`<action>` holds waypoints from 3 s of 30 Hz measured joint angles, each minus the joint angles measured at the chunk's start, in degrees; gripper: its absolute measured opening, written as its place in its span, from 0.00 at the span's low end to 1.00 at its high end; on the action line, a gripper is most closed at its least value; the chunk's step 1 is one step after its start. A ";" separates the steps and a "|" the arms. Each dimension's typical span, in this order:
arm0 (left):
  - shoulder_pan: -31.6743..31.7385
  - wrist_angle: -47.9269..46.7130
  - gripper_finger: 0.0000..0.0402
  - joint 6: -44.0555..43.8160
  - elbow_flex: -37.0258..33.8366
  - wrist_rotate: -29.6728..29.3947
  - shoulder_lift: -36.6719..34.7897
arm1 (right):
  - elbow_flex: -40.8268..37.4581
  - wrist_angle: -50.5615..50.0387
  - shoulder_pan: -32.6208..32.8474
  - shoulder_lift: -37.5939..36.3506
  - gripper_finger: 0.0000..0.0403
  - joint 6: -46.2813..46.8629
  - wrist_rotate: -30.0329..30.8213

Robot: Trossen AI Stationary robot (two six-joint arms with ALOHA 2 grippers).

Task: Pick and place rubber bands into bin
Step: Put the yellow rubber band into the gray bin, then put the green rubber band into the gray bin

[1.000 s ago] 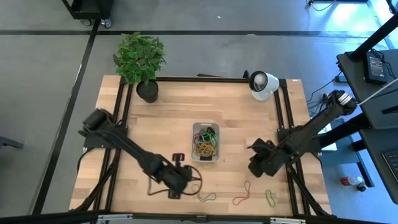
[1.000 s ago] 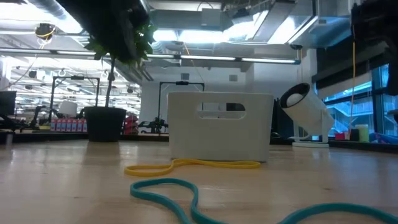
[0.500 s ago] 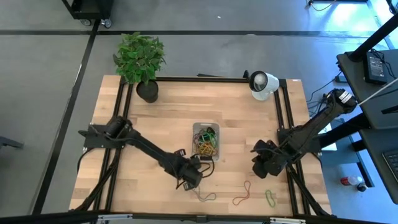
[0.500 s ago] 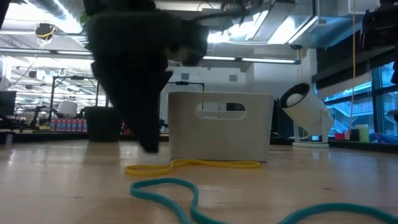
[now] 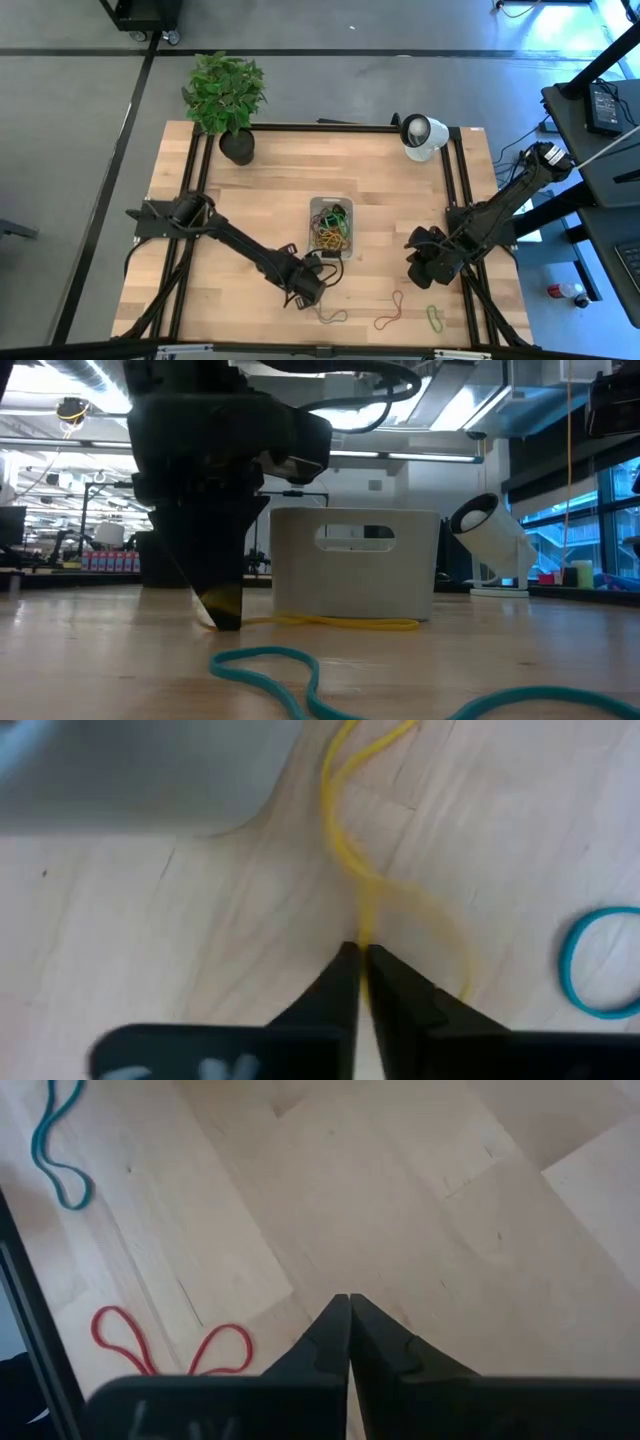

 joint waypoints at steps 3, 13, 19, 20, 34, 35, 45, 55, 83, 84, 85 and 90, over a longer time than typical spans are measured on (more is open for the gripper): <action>-0.53 -0.32 0.01 -1.31 0.56 0.08 0.15 | 0.00 0.01 0.00 0.00 0.02 0.00 0.02; -1.92 -10.82 0.00 6.11 14.80 4.37 -0.20 | 0.02 0.42 0.00 0.02 0.03 0.91 0.40; -1.48 -20.99 0.00 15.27 27.26 -3.48 -0.52 | 0.02 2.40 -0.02 0.04 0.02 1.32 2.58; -0.84 -23.35 0.00 17.13 29.43 -5.90 -0.53 | 0.02 2.99 -0.02 0.04 0.02 1.32 2.58; 14.04 -30.56 0.00 45.05 40.24 -12.82 -0.72 | 0.02 8.00 -0.07 0.04 0.02 4.55 7.70; 15.20 -30.56 0.00 46.42 40.24 -12.32 -0.65 | 0.04 8.88 -0.06 0.04 0.01 4.55 8.23; 25.89 -30.41 0.00 53.86 40.24 -3.74 3.22 | 0.04 15.34 -0.50 0.04 0.04 4.56 13.72; 28.06 -30.26 0.00 58.50 40.24 1.97 11.45 | 0.04 20.83 -1.86 0.07 0.04 4.60 13.80; 27.65 -30.87 0.43 42.68 40.24 11.28 6.75 | 0.11 18.58 -1.70 0.07 0.04 7.18 8.07; 27.43 -31.27 0.43 41.60 40.24 10.68 5.92 | 0.11 18.54 -1.73 0.07 0.04 7.17 8.07; 27.05 -31.29 0.43 40.78 40.24 9.92 5.04 | 0.11 18.54 -1.73 0.07 0.04 7.16 8.06; 24.11 -31.00 0.38 40.14 40.24 9.45 2.63 | 0.11 17.82 -2.17 0.07 0.04 6.53 8.05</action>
